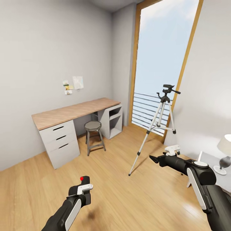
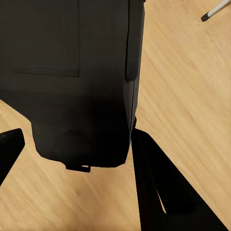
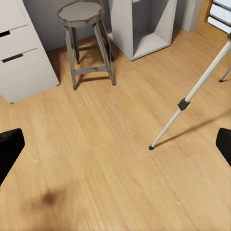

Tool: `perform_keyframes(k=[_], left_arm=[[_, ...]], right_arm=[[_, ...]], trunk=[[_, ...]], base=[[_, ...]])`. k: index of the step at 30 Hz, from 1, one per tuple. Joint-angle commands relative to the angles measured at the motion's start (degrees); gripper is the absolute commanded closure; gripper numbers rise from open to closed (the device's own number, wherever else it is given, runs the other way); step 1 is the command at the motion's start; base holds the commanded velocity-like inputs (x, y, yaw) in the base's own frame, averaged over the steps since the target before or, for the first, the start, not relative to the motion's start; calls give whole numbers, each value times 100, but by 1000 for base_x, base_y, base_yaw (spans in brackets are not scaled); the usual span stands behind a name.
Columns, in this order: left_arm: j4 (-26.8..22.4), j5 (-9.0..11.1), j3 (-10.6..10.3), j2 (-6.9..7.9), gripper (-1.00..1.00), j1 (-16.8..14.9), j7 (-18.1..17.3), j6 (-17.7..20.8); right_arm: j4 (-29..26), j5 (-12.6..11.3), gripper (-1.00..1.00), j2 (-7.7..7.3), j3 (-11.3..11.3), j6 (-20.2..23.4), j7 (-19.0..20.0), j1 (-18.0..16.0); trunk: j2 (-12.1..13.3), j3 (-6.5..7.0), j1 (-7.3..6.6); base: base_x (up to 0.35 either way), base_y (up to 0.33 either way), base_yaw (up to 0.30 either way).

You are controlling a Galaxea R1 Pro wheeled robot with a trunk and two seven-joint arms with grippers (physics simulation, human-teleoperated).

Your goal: Attach the digital camera to the camera tripod in the bedroom.

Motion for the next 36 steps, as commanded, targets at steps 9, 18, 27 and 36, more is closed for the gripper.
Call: perform_keyframes(k=[9, 18, 27, 36], left_arm=[[-11, 41, -17, 3, 100, -3, 37, 28], [-9, 40, -17, 0, 100, -3, 38, 28], [-2, 45, -19, -1, 100, -3, 38, 27], [-9, 44, -25, -13, 100, -3, 40, 27]], right_arm=[[-4, -18, -100, -30, -16, 36, 12, -7], [-4, -18, -100, -9, -17, 36, 12, -5], [-4, -18, -100, 3, 13, 31, 12, -5], [-4, -18, -100, 5, 32, 33, 15, -5]], trunk=[[358, 155, -198], [719, 317, -396], [1080, 479, -593], [1441, 640, -791]], base=[[0, 0, 0], [0, 0, 0], [0, 0, 0], [0, 0, 0]])
